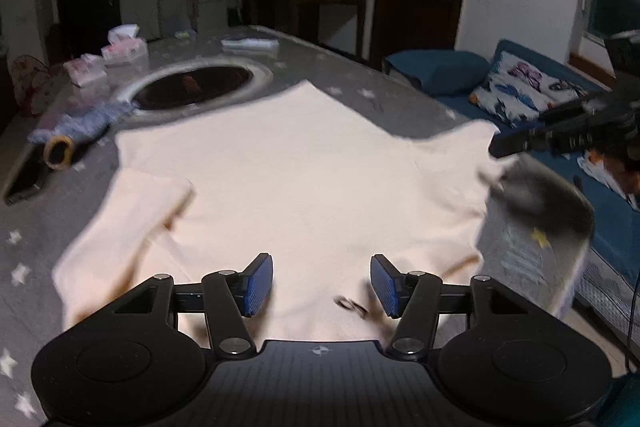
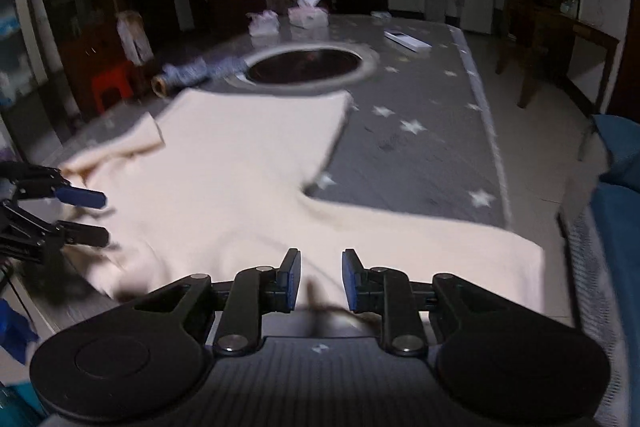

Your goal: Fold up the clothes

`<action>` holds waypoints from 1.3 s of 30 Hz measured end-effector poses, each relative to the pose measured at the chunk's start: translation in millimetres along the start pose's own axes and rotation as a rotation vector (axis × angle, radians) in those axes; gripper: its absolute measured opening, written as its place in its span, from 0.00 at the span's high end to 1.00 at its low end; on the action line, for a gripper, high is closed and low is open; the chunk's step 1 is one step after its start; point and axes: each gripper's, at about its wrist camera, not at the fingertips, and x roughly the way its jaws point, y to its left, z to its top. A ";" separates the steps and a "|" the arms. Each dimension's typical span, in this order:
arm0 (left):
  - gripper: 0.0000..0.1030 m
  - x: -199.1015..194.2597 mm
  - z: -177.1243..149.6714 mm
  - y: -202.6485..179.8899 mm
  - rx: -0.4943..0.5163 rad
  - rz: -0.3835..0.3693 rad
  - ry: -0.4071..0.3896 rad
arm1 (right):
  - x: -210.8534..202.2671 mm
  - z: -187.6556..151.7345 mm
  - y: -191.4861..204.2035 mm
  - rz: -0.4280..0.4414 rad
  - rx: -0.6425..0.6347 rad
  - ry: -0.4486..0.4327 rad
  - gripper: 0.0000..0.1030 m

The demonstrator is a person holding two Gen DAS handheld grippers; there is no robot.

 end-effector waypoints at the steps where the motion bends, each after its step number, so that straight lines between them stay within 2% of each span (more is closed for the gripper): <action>1: 0.44 -1.6 3.9 4.4 -0.004 0.021 -0.011 | 3.3 3.3 4.3 0.017 -0.005 -0.005 0.77; 5: 0.45 4.9 18.5 26.5 -0.035 0.130 -0.026 | 16.4 8.7 21.8 0.069 -0.027 -0.008 0.76; 8: 0.46 22.0 26.2 38.4 -0.016 0.234 -0.014 | 25.7 9.2 34.0 0.102 -0.032 -0.003 0.72; 12: 0.46 45.3 28.2 48.0 0.020 0.293 0.016 | 36.7 8.4 45.3 0.132 -0.038 0.013 0.71; 17: 0.64 59.1 25.6 57.6 0.015 0.297 0.040 | 44.3 9.0 54.3 0.153 -0.045 0.026 0.70; 19: 0.81 61.5 24.9 62.5 0.001 0.296 0.041 | 45.7 9.2 57.1 0.160 -0.048 0.028 0.70; 21: 0.89 59.9 24.2 70.9 -0.029 0.292 0.039 | 46.8 9.4 60.0 0.164 -0.051 0.030 0.69; 24: 0.93 43.8 24.7 88.4 -0.116 0.284 0.000 | 47.0 10.3 63.0 0.165 -0.056 0.029 0.69; 28: 0.95 2.2 22.1 116.1 -0.268 0.308 -0.104 | 46.0 12.4 67.3 0.164 -0.068 0.025 0.69; 33: 0.95 -58.7 -1.2 146.9 -0.421 0.416 -0.217 | 46.8 14.7 72.5 0.167 -0.084 0.027 0.69; 39: 0.95 -94.0 -51.9 181.3 -0.547 0.552 -0.192 | 48.2 17.8 87.0 0.188 -0.132 0.036 0.66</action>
